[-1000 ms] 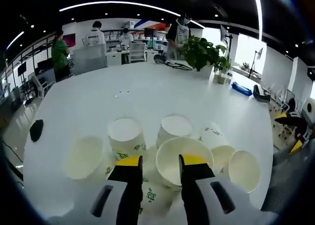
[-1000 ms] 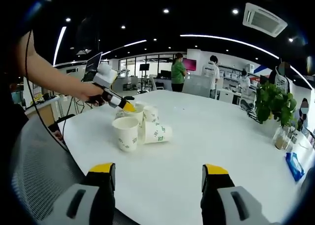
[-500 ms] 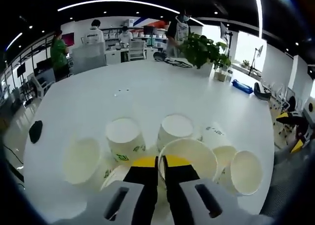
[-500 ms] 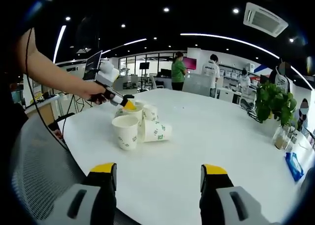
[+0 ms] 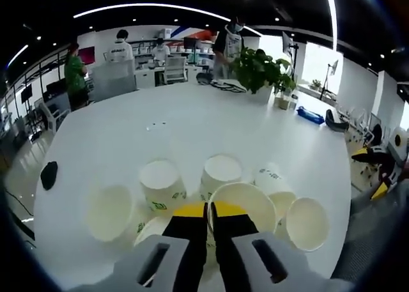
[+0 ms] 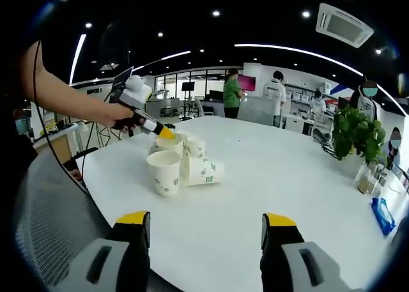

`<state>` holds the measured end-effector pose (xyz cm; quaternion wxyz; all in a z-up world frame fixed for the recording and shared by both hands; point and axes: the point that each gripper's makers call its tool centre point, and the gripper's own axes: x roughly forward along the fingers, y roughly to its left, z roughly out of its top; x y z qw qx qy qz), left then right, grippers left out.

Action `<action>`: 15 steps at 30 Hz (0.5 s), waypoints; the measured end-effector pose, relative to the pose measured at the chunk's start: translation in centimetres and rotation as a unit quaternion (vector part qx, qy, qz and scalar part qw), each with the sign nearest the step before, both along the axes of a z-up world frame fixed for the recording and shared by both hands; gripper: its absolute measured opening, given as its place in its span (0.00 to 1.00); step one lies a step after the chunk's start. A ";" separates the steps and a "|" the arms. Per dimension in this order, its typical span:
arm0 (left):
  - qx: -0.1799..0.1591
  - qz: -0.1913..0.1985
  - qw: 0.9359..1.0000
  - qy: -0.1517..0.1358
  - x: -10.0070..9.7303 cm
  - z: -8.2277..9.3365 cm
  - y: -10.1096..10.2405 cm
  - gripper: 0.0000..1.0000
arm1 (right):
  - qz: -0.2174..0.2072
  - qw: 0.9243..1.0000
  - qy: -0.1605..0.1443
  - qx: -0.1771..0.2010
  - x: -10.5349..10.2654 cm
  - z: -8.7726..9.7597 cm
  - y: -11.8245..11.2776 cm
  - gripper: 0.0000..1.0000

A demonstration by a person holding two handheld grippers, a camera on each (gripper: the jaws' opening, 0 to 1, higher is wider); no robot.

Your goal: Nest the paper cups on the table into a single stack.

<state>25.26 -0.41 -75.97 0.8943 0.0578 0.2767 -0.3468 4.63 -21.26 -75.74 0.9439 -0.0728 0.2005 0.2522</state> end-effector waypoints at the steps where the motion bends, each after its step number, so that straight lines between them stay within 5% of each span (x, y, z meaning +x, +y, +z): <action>1: -0.001 0.001 1.000 0.000 0.0 0.3 0.0 0.00 | 0.000 1.000 -0.001 0.001 0.0 0.0 0.0 0.71; 15: -0.018 -0.020 1.000 -0.008 -1.3 4.2 -0.6 0.00 | 0.005 1.000 -0.009 0.011 0.1 0.4 0.3 0.78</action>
